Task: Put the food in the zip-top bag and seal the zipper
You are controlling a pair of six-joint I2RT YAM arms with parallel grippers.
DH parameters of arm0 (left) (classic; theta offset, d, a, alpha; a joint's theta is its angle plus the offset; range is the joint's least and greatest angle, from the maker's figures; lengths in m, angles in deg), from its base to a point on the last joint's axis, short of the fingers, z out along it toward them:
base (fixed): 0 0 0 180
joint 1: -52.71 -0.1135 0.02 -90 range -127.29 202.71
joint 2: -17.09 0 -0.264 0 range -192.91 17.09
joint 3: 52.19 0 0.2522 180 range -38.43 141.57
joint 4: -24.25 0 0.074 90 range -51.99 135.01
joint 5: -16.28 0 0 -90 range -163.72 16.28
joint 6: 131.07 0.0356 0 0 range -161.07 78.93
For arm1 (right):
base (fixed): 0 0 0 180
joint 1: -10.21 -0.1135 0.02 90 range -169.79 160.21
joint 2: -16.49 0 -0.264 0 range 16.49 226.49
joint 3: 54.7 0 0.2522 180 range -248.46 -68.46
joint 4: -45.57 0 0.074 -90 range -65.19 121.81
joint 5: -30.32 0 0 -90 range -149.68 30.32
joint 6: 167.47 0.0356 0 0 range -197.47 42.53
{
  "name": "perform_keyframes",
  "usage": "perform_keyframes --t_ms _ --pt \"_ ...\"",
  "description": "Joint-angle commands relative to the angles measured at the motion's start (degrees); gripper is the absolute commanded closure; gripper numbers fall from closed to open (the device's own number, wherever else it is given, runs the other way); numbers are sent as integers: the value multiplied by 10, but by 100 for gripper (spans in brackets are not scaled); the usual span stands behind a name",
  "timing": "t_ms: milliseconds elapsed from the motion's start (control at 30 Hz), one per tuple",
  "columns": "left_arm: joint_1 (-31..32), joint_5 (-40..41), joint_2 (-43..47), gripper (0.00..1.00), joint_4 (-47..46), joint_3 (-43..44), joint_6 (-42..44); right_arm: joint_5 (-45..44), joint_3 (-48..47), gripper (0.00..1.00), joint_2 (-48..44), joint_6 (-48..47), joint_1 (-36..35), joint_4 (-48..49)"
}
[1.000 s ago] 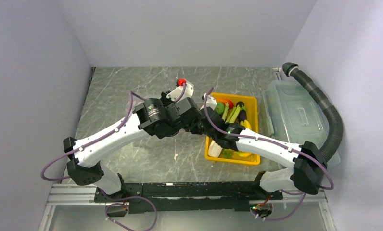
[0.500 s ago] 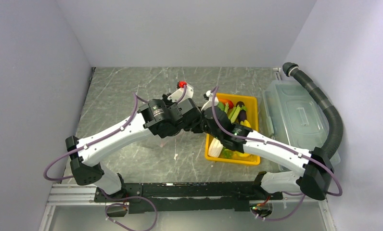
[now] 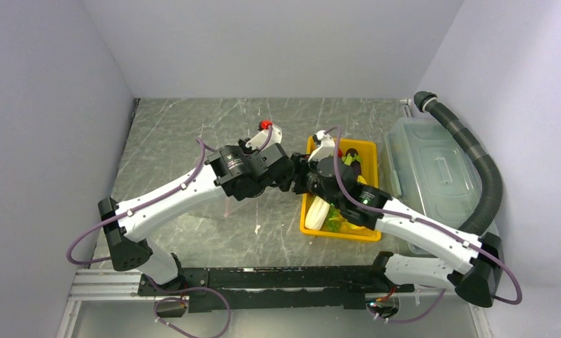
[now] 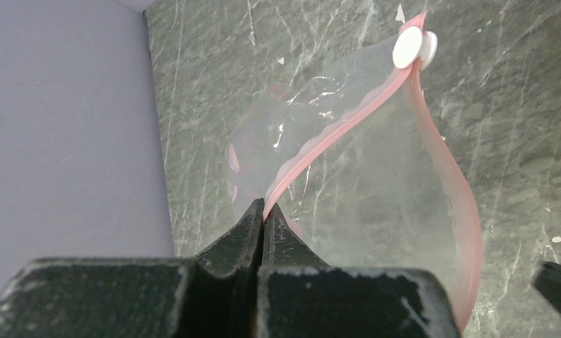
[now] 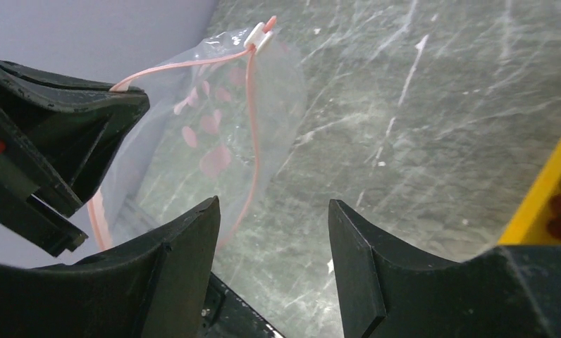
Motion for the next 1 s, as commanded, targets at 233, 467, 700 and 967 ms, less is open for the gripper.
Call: perform_keyframes --t_ms 233,467,700,967 --pt "-21 -27 47 100 -72 -37 24 -202 -47 34 -67 -66 15 -216" --pt "-34 -43 63 100 -103 -65 39 -215 -41 30 -66 -57 104 -288" --pt "-41 -73 109 100 -161 -112 59 -188 -20 25 -32 -43 185 -271" --pt "-42 -84 107 100 -150 -101 59 -144 -18 21 46 -14 243 -220"
